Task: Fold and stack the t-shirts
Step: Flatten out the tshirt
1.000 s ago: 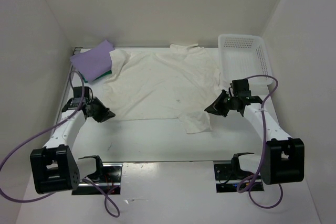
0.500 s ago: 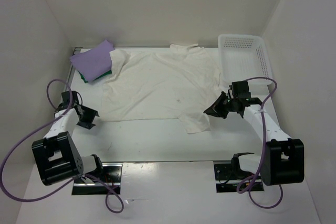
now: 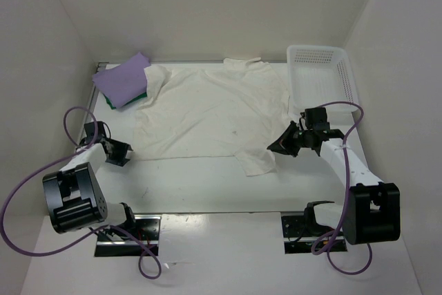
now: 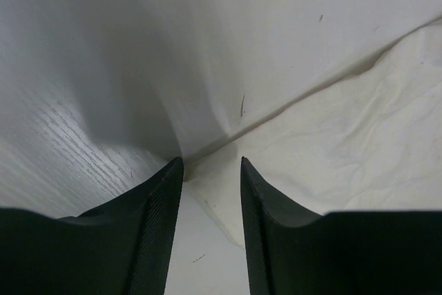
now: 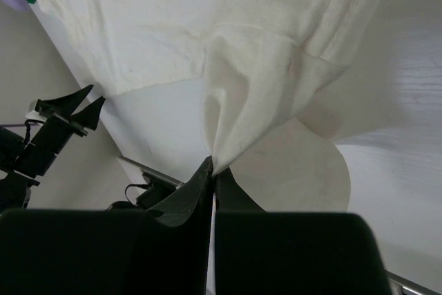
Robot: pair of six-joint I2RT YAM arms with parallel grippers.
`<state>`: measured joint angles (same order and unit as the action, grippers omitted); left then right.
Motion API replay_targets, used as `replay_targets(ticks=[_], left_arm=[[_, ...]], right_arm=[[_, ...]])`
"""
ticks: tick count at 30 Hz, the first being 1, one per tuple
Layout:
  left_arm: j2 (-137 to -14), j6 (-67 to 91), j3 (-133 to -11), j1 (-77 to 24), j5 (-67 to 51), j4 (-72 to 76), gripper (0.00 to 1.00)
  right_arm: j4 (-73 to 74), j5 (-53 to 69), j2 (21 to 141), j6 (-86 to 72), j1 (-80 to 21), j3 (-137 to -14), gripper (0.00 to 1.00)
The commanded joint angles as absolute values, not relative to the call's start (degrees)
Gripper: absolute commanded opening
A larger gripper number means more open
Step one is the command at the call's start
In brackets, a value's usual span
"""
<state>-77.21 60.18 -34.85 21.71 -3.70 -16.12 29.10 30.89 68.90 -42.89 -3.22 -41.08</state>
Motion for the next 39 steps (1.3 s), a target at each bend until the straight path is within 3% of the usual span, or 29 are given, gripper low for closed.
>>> replay_targets(ticks=[1, 7, 17, 25, 30, 34, 36, 39], left_arm=[[-78.8, 60.1, -33.7, 20.1, -4.8, -13.4, 0.45], [-76.3, 60.7, -33.7, 18.4, -4.3, -15.7, 0.43], [-71.3, 59.0, -34.9, 18.4, -1.2, -25.0, 0.49], [-73.0, 61.5, -30.7, 17.8, -2.5, -18.4, 0.46], [-77.4, 62.8, -31.9, 17.8, -2.9, -14.8, 0.38], [-77.4, 62.3, -32.4, 17.8, -2.4, -13.6, 0.18], [-76.3, 60.8, -33.3, 17.8, -1.6, -14.3, 0.03], [-72.6, 56.9, -37.2, 17.8, -1.0, -17.7, 0.00]], right_arm=[[26.8, 31.6, 67.2, -42.0, -3.2, -40.7, 0.01], [26.8, 30.4, 67.2, -42.5, -3.2, -40.7, 0.01], [26.8, 29.4, 64.8, -43.7, -3.2, -40.7, 0.01], [26.8, 29.4, 64.2, -44.2, -3.2, -40.1, 0.01], [27.3, 29.4, 64.2, -44.2, -3.2, -40.1, 0.01], [27.9, 28.7, 64.2, -44.2, -3.2, -40.1, 0.01], [27.9, 28.1, 63.7, -44.7, -3.2, -40.1, 0.01], [29.3, 25.9, 63.7, -45.3, -3.2, -40.6, 0.01]])
